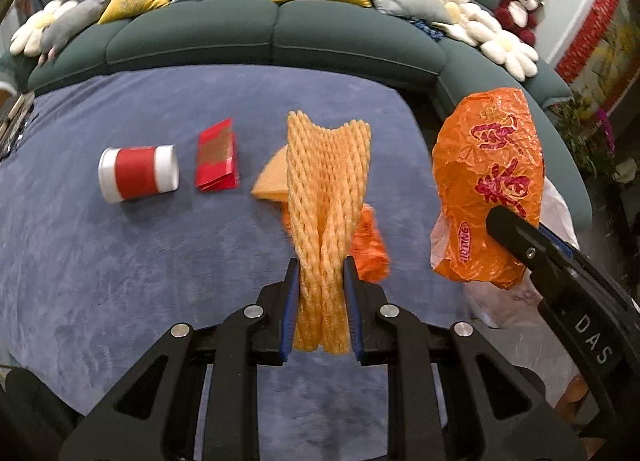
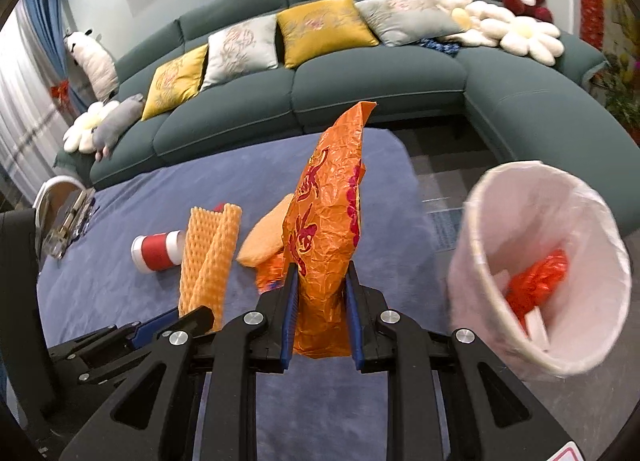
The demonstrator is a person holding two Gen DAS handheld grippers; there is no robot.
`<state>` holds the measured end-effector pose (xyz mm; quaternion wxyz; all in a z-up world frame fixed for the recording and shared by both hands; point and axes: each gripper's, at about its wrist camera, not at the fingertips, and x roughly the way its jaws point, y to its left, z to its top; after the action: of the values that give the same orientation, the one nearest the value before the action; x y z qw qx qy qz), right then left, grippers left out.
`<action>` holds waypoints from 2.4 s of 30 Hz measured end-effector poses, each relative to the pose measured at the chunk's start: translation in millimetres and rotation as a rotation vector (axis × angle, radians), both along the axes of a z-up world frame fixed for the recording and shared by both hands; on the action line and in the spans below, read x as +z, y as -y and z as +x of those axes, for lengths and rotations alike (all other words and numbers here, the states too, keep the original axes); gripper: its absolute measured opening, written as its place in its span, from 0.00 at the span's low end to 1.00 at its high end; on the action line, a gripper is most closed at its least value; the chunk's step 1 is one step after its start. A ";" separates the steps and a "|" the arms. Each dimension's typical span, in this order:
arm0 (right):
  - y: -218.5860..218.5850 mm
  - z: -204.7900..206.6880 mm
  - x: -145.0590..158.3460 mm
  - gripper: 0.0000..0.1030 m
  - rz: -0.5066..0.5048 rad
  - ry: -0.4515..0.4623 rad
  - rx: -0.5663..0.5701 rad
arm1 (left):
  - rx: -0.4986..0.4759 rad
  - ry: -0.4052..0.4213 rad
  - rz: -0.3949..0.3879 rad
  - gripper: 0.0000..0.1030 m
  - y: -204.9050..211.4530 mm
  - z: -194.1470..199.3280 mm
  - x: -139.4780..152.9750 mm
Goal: Collect trash
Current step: 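Carry the mesh sleeve and orange bag over the wastebasket with both tools, then open both tools to drop the mesh sleeve and orange bag into the wastebasket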
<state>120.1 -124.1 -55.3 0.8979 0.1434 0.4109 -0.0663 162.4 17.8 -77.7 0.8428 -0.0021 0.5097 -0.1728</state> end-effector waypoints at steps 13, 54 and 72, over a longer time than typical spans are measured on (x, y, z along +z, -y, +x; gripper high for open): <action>72.8 -62.6 13.7 0.20 -0.012 0.038 -0.138 | -0.156 0.070 0.005 0.20 82.1 -32.8 27.0; 214.7 -127.3 -8.8 0.21 0.028 0.029 -0.383 | -0.398 0.110 0.023 0.53 258.3 -68.2 27.8; 210.2 -111.3 0.2 0.36 -0.005 0.055 -0.360 | -0.336 0.103 0.027 0.58 237.3 -52.6 31.3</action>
<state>8.8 -334.3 -55.1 0.8828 0.2141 0.3535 -0.2232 109.8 -219.6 -46.5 0.8270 0.1034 0.4611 -0.3045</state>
